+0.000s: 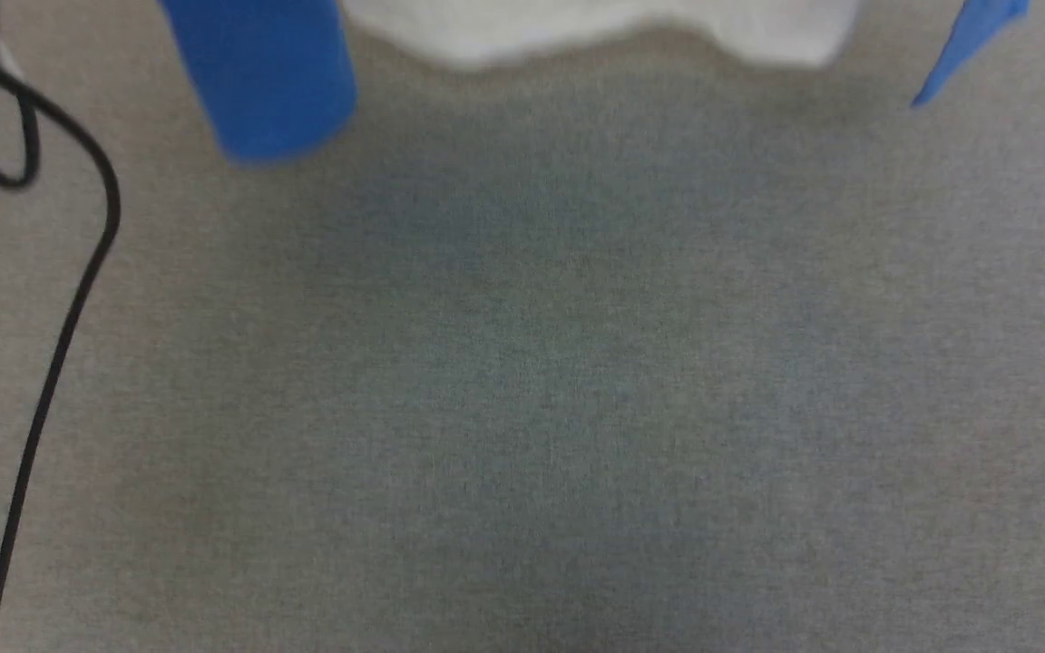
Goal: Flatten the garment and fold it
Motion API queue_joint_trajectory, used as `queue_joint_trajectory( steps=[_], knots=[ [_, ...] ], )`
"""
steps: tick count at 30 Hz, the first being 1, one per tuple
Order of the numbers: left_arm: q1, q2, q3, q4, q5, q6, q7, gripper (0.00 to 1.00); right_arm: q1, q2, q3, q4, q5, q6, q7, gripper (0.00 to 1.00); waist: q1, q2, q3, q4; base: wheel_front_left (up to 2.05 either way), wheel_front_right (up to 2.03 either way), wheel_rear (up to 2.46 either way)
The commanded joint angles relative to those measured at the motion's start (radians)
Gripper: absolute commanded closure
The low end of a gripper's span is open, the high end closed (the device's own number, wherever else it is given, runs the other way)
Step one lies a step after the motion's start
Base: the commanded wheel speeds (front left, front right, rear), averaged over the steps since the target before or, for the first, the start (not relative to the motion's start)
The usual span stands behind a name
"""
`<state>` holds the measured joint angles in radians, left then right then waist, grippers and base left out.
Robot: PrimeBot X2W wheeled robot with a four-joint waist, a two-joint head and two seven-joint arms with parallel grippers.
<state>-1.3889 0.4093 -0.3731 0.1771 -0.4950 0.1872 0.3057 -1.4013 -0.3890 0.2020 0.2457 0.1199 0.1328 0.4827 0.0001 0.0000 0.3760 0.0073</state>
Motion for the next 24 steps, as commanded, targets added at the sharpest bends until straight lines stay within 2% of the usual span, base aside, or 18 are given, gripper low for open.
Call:
queue_joint_trajectory(
  steps=[1,10,13,19,24],
  knots=[
    [-0.039,-0.007,0.005,0.025,0.024,0.01,-0.035,1.0,-0.038,0.005,0.005,0.029,-0.027,-0.002,-0.026,1.0,-0.0001,0.0,0.131,0.0,0.0,0.0,0.0],
    [-0.148,-0.032,-0.004,0.194,0.113,0.014,-0.295,1.0,-0.179,0.02,0.035,0.214,-0.158,-0.002,-0.188,1.0,-0.0001,0.0,0.249,0.027,0.0,0.0,0.0],
    [-0.133,-0.03,-0.016,0.23,0.12,-0.007,-0.352,1.0,-0.173,0.012,0.056,0.257,-0.175,-0.002,-0.229,1.0,-0.0001,0.0,0.272,0.032,0.0,0.0,0.0],
    [-0.072,0.009,-0.039,0.259,0.105,-0.08,-0.385,1.0,-0.125,-0.03,0.123,0.288,-0.116,-0.002,-0.262,1.0,-0.0001,0.0,0.305,0.024,0.0,0.0,0.0],
    [0.012,0.047,-0.063,0.191,0.091,-0.123,-0.371,1.0,-0.037,-0.098,0.181,0.206,0.004,-0.002,-0.258,1.0,-0.0001,0.0,0.31,0.019,0.0,0.0,0.0]
  ],
)
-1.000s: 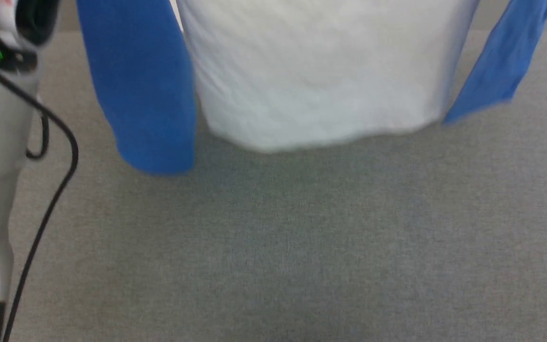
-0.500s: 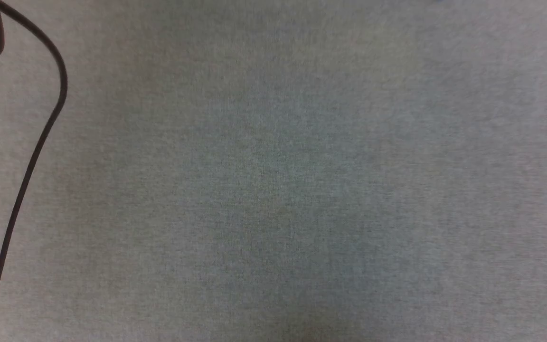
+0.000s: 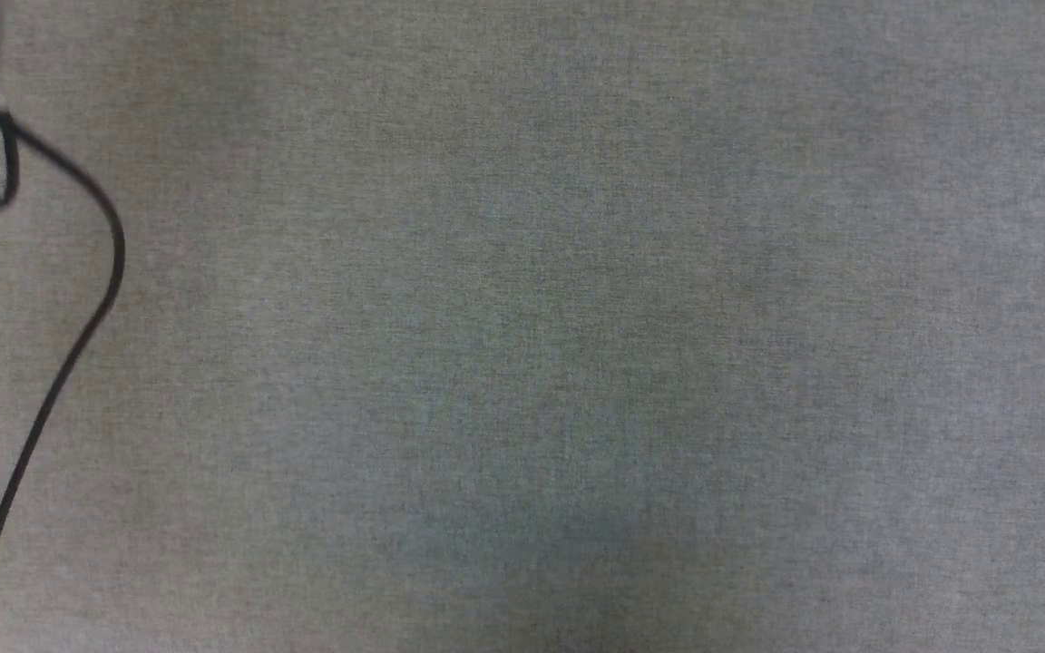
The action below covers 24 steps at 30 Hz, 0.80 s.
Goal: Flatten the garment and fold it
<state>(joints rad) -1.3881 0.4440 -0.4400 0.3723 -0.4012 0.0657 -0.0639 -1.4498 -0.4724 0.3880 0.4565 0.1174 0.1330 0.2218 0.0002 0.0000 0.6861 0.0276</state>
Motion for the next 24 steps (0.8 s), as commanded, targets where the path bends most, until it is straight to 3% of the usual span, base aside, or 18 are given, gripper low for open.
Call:
queue_joint_trajectory(
  steps=[1,6,12,19,24],
  knots=[
    [0.03,0.018,-0.001,-0.028,-0.006,-0.004,0.003,1.0,0.033,-0.028,-0.004,-0.029,0.029,-0.002,0.005,1.0,-0.0002,0.0,-0.001,-0.001,0.0,0.0,0.0],
    [0.195,0.052,-0.017,-0.209,-0.035,0.007,0.041,1.0,0.208,-0.104,-0.04,-0.209,0.13,-0.002,0.024,1.0,-0.0002,0.0,-0.036,0.001,0.0,0.0,0.0],
    [0.472,0.115,-0.035,-0.456,-0.051,0.087,0.1,1.0,0.511,-0.139,-0.144,-0.429,0.174,-0.002,0.063,1.0,-0.0002,0.0,-0.106,-0.009,0.0,0.0,0.0],
    [0.803,0.155,-0.105,-0.636,-0.033,0.195,0.129,1.0,0.867,-0.099,-0.259,-0.604,0.149,-0.002,0.086,1.0,-0.0002,0.0,-0.199,-0.018,0.0,0.0,0.0],
    [0.967,0.169,-0.166,-0.667,-0.041,0.232,0.164,1.0,1.075,-0.046,-0.298,-0.659,0.13,-0.002,0.091,1.0,-0.0002,0.0,-0.265,-0.019,0.0,0.0,0.0]
  ],
)
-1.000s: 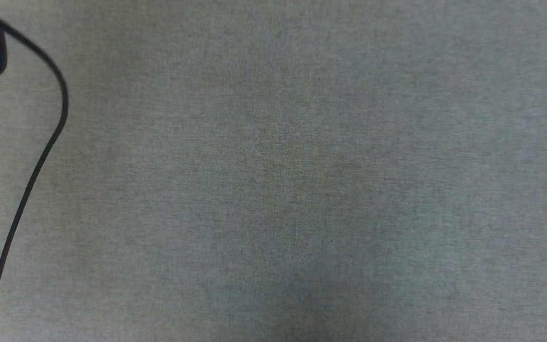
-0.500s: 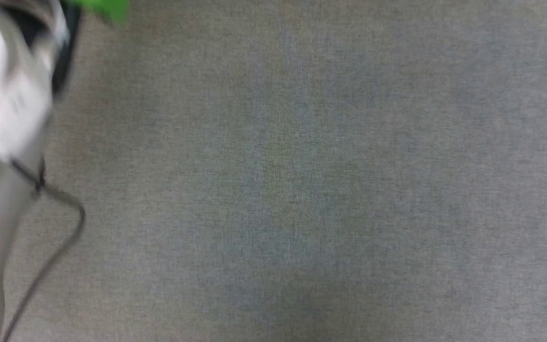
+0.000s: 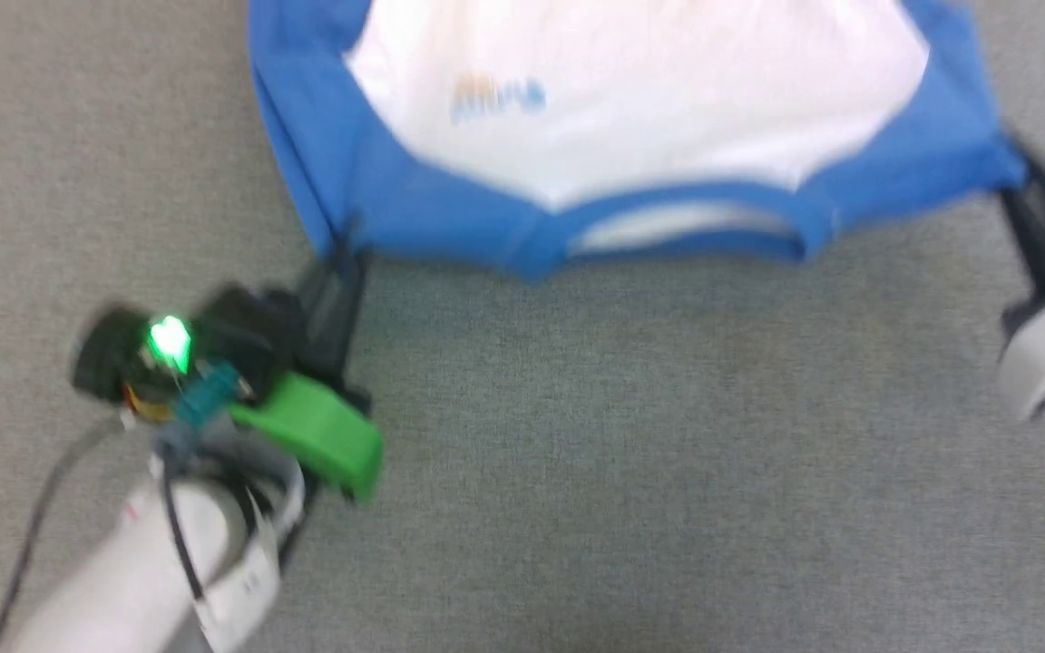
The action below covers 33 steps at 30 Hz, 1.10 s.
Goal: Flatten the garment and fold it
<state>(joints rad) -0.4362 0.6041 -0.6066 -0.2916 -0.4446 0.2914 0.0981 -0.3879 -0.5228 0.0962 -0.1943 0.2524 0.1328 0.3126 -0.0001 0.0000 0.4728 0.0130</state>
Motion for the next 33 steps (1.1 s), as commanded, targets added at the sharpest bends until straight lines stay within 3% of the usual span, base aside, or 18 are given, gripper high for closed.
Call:
queue_joint_trajectory(
  steps=[1,10,19,26,33],
  knots=[
    [0.048,0.011,-0.014,0.0,-0.003,0.011,0.012,1.0,0.054,0.018,-0.014,-0.015,-0.01,-0.002,-0.001,1.0,0.0001,0.0,-0.068,-0.004,0.0,0.0,0.0],
    [0.261,0.012,-0.135,0.072,-0.087,0.004,0.114,1.0,0.329,0.08,-0.052,-0.031,-0.041,-0.002,0.005,1.0,0.0001,0.0,-0.173,0.003,0.0,0.0,0.0],
    [0.396,-0.018,-0.174,0.168,-0.181,-0.005,0.114,1.0,0.557,0.104,-0.034,0.013,-0.04,-0.002,0.044,1.0,0.0001,0.0,-0.256,0.008,0.0,0.0,0.0],
    [0.462,-0.017,-0.204,0.189,-0.217,-0.006,0.14,1.0,0.672,0.111,-0.019,0.064,-0.04,-0.002,0.061,1.0,0.0001,0.0,-0.308,-0.002,0.0,0.0,0.0],
    [0.487,-0.045,-0.201,0.246,-0.235,-0.008,0.094,1.0,0.699,0.136,-0.025,0.111,-0.064,-0.002,0.035,1.0,0.0001,0.0,-0.327,-0.009,0.0,0.0,0.0]
  ],
)
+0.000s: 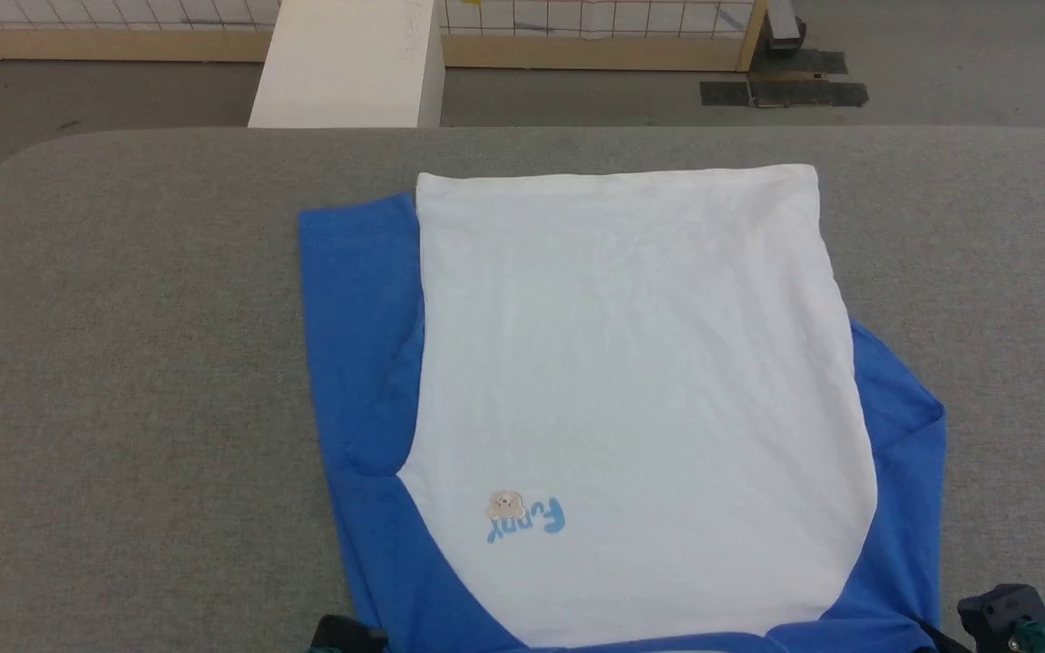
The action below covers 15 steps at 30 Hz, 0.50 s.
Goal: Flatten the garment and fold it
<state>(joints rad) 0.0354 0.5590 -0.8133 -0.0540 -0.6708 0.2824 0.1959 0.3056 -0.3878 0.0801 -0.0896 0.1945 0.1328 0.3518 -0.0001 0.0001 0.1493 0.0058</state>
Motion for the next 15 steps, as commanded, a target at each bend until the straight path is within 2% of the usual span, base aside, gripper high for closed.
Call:
queue_joint_trajectory(
  steps=[1,2,3,4,5,6,12,15],
  knots=[
    [0.016,-0.008,0.009,0.021,-0.012,0.0,-0.015,1.0,0.003,0.007,-0.013,0.012,-0.011,-0.002,-0.011,1.0,0.0001,-0.0001,-0.006,-0.002,0.0,0.0,0.0],
    [0.016,-0.018,0.011,0.038,-0.015,-0.003,-0.03,0.78,0.002,0.012,-0.014,0.018,-0.017,-0.002,-0.017,1.0,0.0001,-0.0001,-0.009,-0.003,0.0,0.0,0.0],
    [0.016,-0.027,0.011,0.057,-0.018,-0.008,-0.04,0.65,-0.001,0.018,-0.017,0.023,-0.023,-0.002,-0.025,1.0,0.0001,-0.0001,-0.013,-0.003,0.0,0.0,0.0],
    [0.016,-0.034,0.01,0.071,-0.021,-0.011,-0.048,0.55,-0.004,0.024,-0.022,0.026,-0.028,-0.002,-0.036,0.85,0.0001,-0.0001,-0.016,-0.003,0.0,0.0,0.0],
    [0.014,-0.044,0.014,0.088,-0.02,-0.011,-0.065,0.0,-0.008,0.03,-0.024,0.033,-0.035,-0.002,-0.047,0.27,0.0001,-0.0001,-0.019,-0.002,0.0,0.0,0.0],
    [0.012,-0.051,0.016,0.103,-0.02,-0.012,-0.077,0.0,-0.011,0.034,-0.023,0.039,-0.039,-0.002,-0.052,0.0,0.0001,-0.0001,-0.021,-0.002,0.0,0.0,0.0],
    [0.021,-0.077,0.03,0.152,-0.035,-0.022,-0.137,0.0,-0.02,0.055,-0.035,0.048,-0.043,-0.002,-0.068,0.0,0.0001,-0.0001,-0.041,0.004,0.0,0.0,0.0],
    [0.054,-0.052,0.048,0.116,-0.051,-0.025,-0.163,0.0,0.007,0.058,-0.061,0.006,-0.005,-0.002,-0.053,0.0,0.0001,-0.0001,-0.047,0.009,0.0,0.0,0.0]
  ],
)
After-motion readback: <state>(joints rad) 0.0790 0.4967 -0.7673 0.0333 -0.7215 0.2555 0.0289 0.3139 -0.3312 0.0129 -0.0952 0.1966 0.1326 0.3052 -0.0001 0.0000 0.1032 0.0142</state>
